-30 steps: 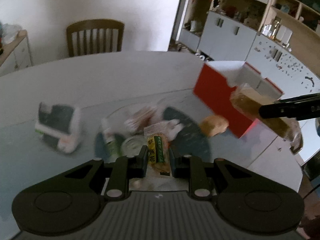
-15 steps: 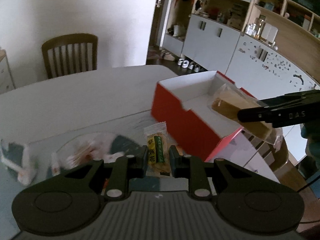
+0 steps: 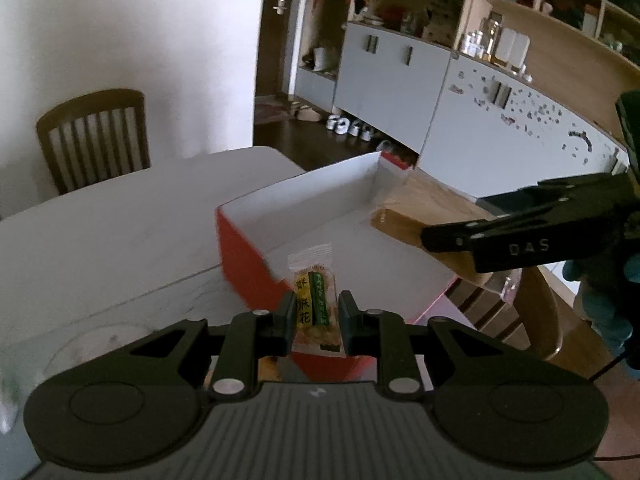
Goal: Organize objects
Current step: 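Carry the yellow packet and bread slice over the red shoebox with both grippers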
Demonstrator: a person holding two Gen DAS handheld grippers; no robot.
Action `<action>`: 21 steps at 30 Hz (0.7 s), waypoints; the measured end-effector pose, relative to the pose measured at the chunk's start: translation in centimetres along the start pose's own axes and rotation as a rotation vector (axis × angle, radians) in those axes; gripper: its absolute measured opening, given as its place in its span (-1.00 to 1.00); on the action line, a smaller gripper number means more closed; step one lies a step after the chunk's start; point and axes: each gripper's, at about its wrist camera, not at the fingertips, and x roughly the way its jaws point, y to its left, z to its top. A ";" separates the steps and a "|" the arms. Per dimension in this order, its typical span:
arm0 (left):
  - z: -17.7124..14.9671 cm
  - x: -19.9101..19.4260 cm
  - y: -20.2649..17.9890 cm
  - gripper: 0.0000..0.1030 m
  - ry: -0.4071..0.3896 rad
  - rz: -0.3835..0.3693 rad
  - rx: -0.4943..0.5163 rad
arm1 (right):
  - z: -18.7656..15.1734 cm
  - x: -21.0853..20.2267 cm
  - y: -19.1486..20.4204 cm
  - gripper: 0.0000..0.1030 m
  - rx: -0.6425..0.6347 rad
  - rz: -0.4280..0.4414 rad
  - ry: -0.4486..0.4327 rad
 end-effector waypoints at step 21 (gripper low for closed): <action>4.7 14.3 -3.1 -0.59 0.228 0.072 0.039 | 0.5 9.3 -4.0 0.54 -0.093 -0.040 0.142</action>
